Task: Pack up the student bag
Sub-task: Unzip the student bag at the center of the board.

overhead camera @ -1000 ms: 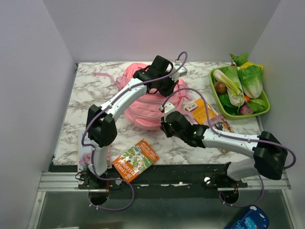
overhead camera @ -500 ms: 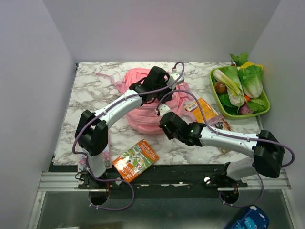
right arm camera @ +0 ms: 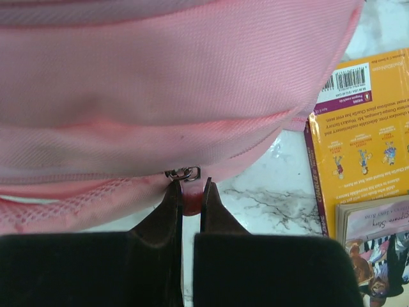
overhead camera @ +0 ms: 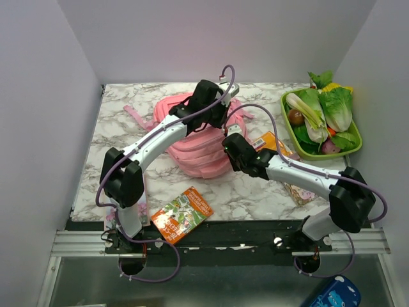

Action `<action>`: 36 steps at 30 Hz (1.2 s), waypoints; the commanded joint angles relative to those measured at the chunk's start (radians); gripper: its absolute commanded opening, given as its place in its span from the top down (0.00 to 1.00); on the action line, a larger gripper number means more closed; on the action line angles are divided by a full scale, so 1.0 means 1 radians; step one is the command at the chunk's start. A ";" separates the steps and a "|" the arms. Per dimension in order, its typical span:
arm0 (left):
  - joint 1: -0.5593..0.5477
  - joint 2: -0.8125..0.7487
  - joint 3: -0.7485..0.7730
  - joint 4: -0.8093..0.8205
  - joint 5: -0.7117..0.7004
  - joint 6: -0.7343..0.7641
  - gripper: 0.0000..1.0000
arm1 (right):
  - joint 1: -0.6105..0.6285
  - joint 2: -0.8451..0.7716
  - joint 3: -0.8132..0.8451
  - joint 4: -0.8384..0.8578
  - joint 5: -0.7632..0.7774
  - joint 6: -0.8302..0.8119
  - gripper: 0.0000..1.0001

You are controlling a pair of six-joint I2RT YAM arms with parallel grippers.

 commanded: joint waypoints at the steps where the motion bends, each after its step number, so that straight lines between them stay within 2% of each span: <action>1: -0.001 -0.066 -0.022 -0.047 0.063 -0.088 0.77 | -0.017 0.059 -0.011 0.114 0.070 -0.008 0.99; 2: -0.001 -0.061 -0.017 -0.058 0.072 -0.085 0.60 | -0.018 0.064 -0.012 0.119 0.077 -0.008 0.99; 5: 0.005 -0.043 -0.013 -0.098 0.039 -0.010 0.46 | -0.025 0.075 -0.037 0.148 0.072 -0.002 0.99; 7: 0.031 -0.037 -0.011 -0.124 0.038 0.030 0.41 | -0.027 0.081 -0.066 0.179 0.069 0.005 0.99; 11: 0.112 -0.037 0.036 -0.221 0.153 0.147 0.18 | -0.027 0.098 -0.120 0.237 0.051 0.041 0.99; 12: 0.129 -0.037 0.049 -0.254 0.225 0.192 0.17 | -0.028 0.104 -0.130 0.251 0.046 0.047 0.99; 16: 0.206 -0.079 0.043 -0.452 0.353 0.491 0.16 | -0.027 0.124 -0.144 0.285 0.040 0.056 0.99; 17: 0.222 -0.095 0.002 -0.468 0.371 0.617 0.16 | -0.028 0.124 -0.144 0.283 0.038 0.054 0.99; 21: 0.298 -0.135 -0.065 -0.549 0.397 0.878 0.14 | -0.030 0.115 -0.138 0.292 0.032 0.044 0.99; 24: 0.316 -0.144 -0.083 -0.620 0.417 0.999 0.14 | -0.034 0.104 -0.135 0.291 0.026 0.039 0.99; 31: 0.315 -0.207 -0.215 -0.537 0.361 1.150 0.15 | -0.039 0.076 -0.128 0.280 0.012 0.035 0.99; 36: 0.310 -0.225 -0.301 -0.424 0.322 1.172 0.16 | -0.041 0.069 -0.124 0.274 -0.002 0.031 0.99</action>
